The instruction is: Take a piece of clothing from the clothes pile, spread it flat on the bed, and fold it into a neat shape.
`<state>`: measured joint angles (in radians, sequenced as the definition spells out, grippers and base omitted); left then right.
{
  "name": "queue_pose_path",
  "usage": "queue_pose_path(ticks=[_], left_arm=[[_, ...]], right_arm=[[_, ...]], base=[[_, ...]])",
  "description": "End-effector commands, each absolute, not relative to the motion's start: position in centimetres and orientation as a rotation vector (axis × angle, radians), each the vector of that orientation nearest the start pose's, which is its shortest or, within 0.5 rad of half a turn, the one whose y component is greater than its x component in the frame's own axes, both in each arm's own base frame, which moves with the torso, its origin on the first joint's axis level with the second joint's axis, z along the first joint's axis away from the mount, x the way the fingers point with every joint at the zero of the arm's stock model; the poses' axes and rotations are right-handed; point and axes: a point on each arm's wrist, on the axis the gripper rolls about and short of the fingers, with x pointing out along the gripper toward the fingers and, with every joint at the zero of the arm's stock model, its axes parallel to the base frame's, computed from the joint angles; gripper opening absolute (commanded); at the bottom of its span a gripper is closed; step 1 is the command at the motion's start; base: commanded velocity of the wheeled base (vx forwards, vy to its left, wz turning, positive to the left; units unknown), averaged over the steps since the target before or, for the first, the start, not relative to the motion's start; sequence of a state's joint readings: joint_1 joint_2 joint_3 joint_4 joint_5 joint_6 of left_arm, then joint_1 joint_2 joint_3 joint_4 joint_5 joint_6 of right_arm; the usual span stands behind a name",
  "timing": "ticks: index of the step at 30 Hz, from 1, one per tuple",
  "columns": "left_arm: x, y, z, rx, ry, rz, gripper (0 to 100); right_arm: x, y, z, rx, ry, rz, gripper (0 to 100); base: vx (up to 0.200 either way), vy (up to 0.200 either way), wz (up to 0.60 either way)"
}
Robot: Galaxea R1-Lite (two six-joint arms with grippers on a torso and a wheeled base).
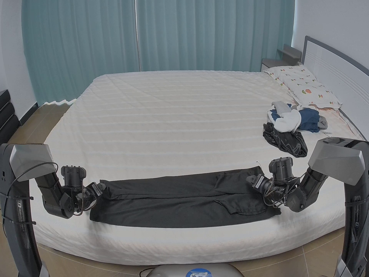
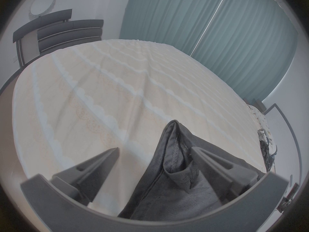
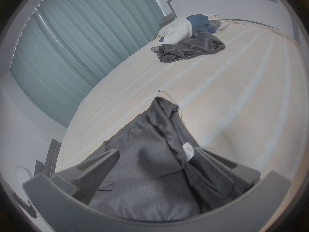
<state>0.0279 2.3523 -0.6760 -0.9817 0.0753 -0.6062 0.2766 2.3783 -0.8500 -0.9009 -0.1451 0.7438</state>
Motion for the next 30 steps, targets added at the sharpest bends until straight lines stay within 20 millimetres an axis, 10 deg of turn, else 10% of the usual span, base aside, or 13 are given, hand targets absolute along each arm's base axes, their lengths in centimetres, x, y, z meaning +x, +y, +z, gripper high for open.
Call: queue_pose_path(ticks=[1, 15, 30], left_arm=[[34.3, 2.1, -0.7, -0.587, 0.578, 0.307, 100], [33.6, 2.5, 5.1, -0.656, 0.653, 0.097, 100], [37.5, 0.0, -3.4, -0.300, 0.831, -0.057, 100]], right_arm=[[35.6, 8.5, 0.1, 0.635, 0.597, -0.128, 100], [28.0, 3.9, 0.2, 0.908, 0.664, -0.094, 100], [27.4, 4.1, -3.5, 0.931, 0.660, -0.046, 100]], base=[[0.000, 0.000, 0.00], [0.000, 0.000, 0.00], [0.000, 0.000, 0.00]])
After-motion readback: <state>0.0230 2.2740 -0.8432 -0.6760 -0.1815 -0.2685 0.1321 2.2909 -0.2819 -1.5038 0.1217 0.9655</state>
